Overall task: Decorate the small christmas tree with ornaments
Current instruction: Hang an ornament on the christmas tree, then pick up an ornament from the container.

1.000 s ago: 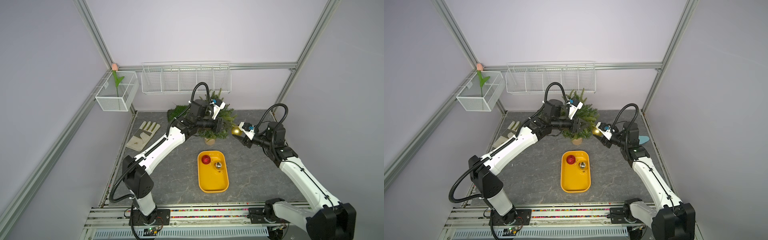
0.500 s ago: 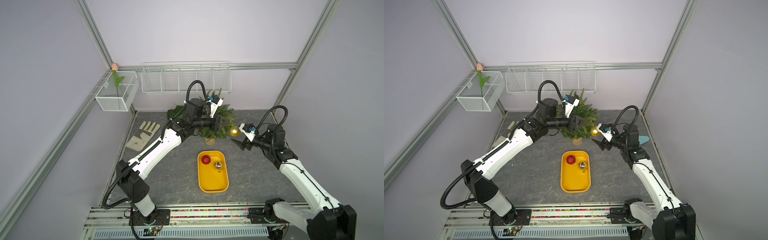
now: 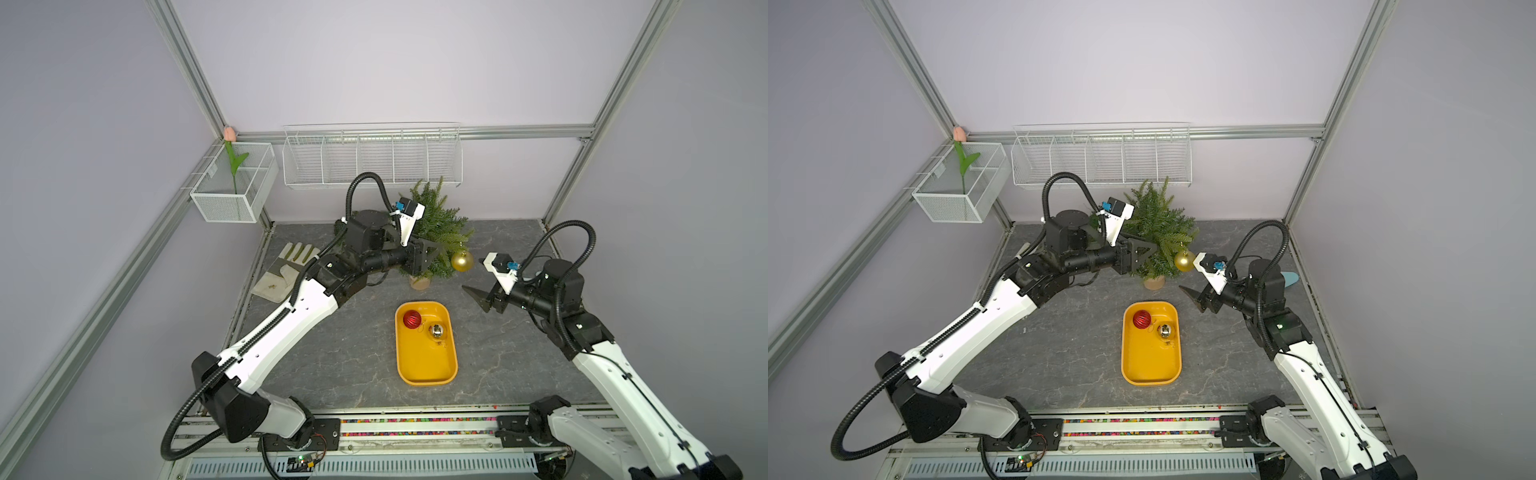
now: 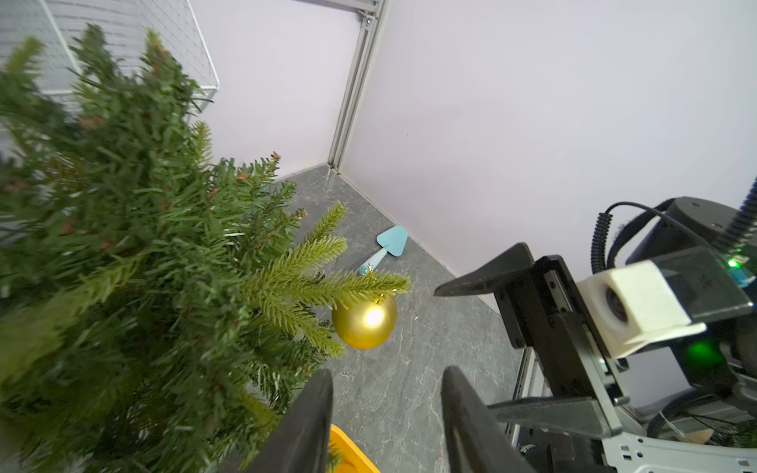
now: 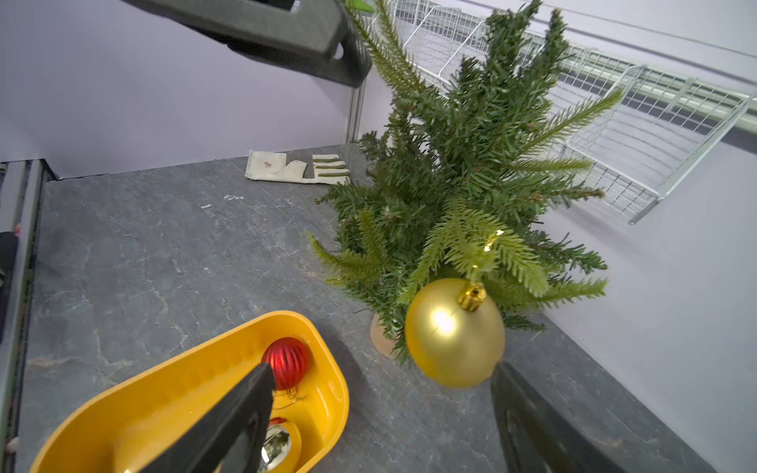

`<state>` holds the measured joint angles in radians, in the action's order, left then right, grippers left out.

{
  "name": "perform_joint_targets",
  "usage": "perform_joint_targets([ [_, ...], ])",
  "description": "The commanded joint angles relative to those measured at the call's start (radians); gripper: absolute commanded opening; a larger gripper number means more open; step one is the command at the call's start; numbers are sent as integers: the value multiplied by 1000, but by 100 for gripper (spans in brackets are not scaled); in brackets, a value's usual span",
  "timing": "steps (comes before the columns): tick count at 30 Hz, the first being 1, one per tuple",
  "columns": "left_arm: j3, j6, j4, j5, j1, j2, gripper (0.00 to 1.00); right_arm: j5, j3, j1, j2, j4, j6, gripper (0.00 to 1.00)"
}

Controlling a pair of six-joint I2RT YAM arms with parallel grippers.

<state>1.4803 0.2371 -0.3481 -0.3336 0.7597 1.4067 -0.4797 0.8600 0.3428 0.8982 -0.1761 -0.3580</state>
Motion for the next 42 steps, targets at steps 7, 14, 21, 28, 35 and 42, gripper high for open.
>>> perform_joint_targets([
  [7,-208,-127,-94,260,163,-131,44,265,-44,147,-56,-187,258,80],
  [14,-447,89,32,266,191,-165,42,558,-65,122,-110,-240,404,77],
  [21,-512,335,76,251,218,-48,45,582,-103,80,-191,-222,446,74],
  [28,-418,543,18,363,300,115,54,555,-119,63,-221,-226,417,73],
  [35,-352,658,4,423,317,241,57,501,-115,54,-233,-224,402,73],
  [42,-272,704,-48,445,317,359,59,462,-118,53,-242,-220,402,73],
])
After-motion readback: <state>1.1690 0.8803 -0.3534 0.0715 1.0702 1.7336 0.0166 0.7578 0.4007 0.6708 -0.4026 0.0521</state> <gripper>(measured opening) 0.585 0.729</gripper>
